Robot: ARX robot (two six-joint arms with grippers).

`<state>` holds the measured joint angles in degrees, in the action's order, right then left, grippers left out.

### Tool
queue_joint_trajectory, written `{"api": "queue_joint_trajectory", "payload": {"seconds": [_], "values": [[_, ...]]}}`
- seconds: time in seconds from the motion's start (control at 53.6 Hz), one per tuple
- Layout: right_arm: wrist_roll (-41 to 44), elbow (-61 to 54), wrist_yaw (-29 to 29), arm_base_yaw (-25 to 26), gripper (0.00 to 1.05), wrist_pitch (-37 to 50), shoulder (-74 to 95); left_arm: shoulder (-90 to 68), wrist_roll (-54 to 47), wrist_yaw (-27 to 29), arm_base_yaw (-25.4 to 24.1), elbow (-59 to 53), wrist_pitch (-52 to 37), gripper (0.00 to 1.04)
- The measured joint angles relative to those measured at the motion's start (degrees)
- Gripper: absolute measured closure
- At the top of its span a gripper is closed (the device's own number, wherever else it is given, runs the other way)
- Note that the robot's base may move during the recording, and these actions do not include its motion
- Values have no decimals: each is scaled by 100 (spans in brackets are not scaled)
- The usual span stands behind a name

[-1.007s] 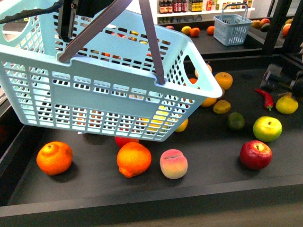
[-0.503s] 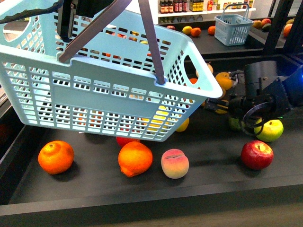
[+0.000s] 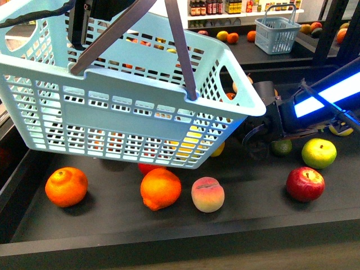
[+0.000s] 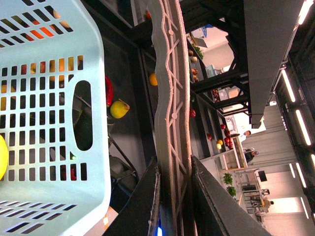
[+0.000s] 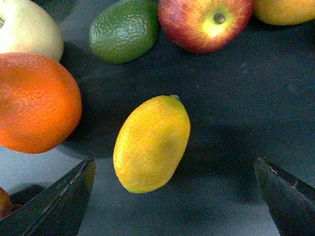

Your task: Pick lemon from shelf

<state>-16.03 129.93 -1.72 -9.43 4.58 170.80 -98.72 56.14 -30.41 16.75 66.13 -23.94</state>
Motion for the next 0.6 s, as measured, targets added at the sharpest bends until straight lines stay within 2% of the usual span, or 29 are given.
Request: {"api": "queue_joint_trajectory", "payload": {"seconds": [0.41, 0.597], "values": [[254, 2651, 404, -223, 7, -1620, 1541, 0, 2, -2, 0, 0, 0, 91], [282, 3331, 520, -225, 7, -1926, 2046, 0, 2, 0, 0, 0, 0, 91]]}}
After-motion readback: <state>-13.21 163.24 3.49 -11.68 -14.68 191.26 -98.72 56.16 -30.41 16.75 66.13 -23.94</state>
